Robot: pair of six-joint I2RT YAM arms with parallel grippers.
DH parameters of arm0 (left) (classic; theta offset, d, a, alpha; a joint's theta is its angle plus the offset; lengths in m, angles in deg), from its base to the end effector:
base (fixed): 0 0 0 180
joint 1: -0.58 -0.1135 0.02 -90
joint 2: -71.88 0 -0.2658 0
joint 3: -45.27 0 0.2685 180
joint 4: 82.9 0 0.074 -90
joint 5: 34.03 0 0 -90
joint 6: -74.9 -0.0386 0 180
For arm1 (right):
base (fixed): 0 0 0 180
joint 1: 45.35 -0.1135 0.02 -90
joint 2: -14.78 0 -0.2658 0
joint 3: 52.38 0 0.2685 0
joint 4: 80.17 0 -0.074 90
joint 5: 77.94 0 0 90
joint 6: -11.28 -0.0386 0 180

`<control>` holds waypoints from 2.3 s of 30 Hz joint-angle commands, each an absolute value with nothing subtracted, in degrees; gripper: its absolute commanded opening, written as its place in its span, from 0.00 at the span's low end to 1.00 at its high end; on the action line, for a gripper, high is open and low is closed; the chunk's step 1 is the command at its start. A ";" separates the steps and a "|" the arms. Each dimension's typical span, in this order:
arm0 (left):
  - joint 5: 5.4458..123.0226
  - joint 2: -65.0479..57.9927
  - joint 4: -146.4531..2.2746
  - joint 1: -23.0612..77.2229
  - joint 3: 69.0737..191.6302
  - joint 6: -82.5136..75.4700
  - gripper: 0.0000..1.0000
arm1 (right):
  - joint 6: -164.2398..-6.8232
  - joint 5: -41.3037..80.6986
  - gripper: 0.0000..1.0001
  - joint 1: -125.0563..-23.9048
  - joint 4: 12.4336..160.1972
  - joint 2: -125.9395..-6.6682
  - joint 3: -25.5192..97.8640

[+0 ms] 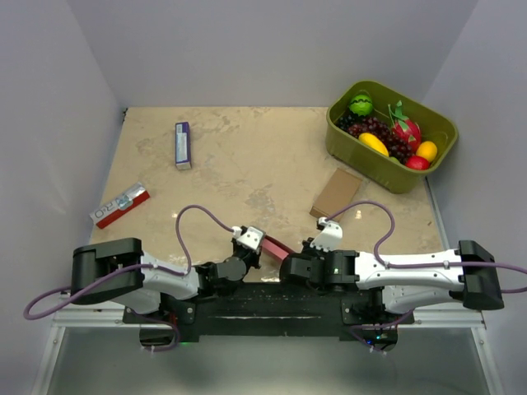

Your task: Fold the paper box

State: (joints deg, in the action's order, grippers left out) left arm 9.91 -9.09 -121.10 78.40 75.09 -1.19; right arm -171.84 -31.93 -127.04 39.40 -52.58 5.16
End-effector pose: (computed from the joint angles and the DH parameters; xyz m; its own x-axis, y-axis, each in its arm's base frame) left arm 0.0788 -0.2336 0.1443 -0.1734 0.0125 -0.9848 0.5033 0.8606 -0.0776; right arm 0.0578 0.2105 0.2172 -0.6696 0.3864 -0.6343 0.1727 0.9116 0.3730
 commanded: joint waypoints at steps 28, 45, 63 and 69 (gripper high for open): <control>22.13 -11.27 -113.41 83.29 76.81 1.33 0.00 | -176.28 -32.42 0.00 -127.18 49.47 -59.31 5.98; 20.73 -9.51 -106.90 83.29 79.19 3.45 0.00 | -176.54 -34.08 0.07 -132.54 37.00 -68.63 15.46; 20.47 -9.16 -99.87 83.29 82.53 1.95 0.00 | -174.25 -37.51 0.57 -132.98 25.05 -58.88 16.52; 20.38 -9.07 -99.78 83.29 82.70 1.95 0.00 | -178.01 -37.51 0.58 -132.98 20.31 -56.51 15.21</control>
State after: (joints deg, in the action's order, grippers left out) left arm 13.73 -7.95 -105.84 81.51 82.43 0.14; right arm -172.95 -33.00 -132.84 22.27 -58.37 15.06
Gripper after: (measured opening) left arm 0.019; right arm 0.572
